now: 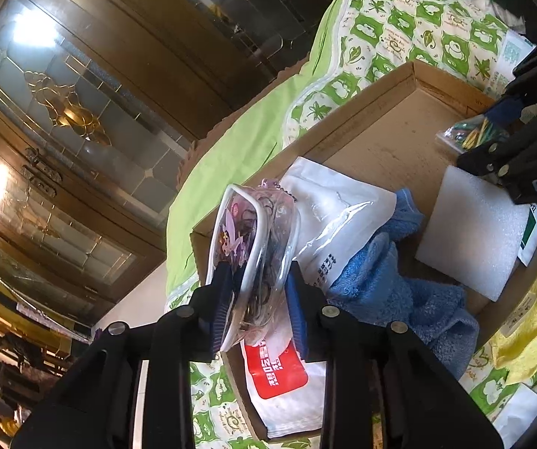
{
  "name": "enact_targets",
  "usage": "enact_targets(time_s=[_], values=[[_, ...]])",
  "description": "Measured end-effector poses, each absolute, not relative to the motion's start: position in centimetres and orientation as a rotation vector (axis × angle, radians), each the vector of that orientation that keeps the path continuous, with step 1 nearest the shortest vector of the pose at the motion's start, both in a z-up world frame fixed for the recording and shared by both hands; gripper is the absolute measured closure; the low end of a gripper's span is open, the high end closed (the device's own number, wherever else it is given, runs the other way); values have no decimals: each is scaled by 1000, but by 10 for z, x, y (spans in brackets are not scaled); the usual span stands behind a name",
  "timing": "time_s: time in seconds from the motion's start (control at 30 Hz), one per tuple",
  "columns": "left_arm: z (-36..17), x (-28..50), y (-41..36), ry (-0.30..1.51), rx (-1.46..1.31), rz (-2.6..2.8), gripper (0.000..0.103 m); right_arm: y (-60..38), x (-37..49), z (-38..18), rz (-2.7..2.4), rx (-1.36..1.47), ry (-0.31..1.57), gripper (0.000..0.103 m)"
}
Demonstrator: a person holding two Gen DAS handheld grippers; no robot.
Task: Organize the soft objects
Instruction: 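Lower the cartoon box and stick bag into the lid and open both tools, then move the left tool to the white paper bag while the right tool reaches the yellow towel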
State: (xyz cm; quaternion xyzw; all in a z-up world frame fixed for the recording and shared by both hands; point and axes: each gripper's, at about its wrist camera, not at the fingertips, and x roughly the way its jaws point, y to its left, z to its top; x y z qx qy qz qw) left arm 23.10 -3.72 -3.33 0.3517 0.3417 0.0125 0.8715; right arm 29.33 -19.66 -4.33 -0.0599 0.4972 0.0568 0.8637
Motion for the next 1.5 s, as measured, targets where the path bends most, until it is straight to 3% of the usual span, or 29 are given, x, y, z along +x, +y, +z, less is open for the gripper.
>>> enact_targets(time_s=[0.03, 0.1, 0.2, 0.27, 0.53, 1.0, 1.27, 1.5], values=[[-33, 231, -37, 715, 727, 25, 70, -196, 295, -45, 119, -130, 1041, 64], [-31, 231, -36, 703, 717, 33, 46, -195, 298, -48, 118, -132, 1042, 64], [-25, 229, -33, 670, 692, 49, 26, -194, 301, -54, 116, -128, 1041, 57], [-19, 227, -31, 661, 669, 50, 21, -197, 299, -53, 115, -126, 1040, 49], [-3, 215, -23, 669, 591, 32, 21, -203, 283, -39, 102, -95, 996, 24], [18, 151, 16, 733, 308, -6, 21, -227, 211, -7, 123, -63, 990, 21], [-10, 86, 6, 781, 332, -46, 21, -231, 157, -20, 174, -17, 1069, 19], [-37, 41, -14, 894, 247, -195, 21, -215, 145, -29, 212, -33, 1087, 12]])
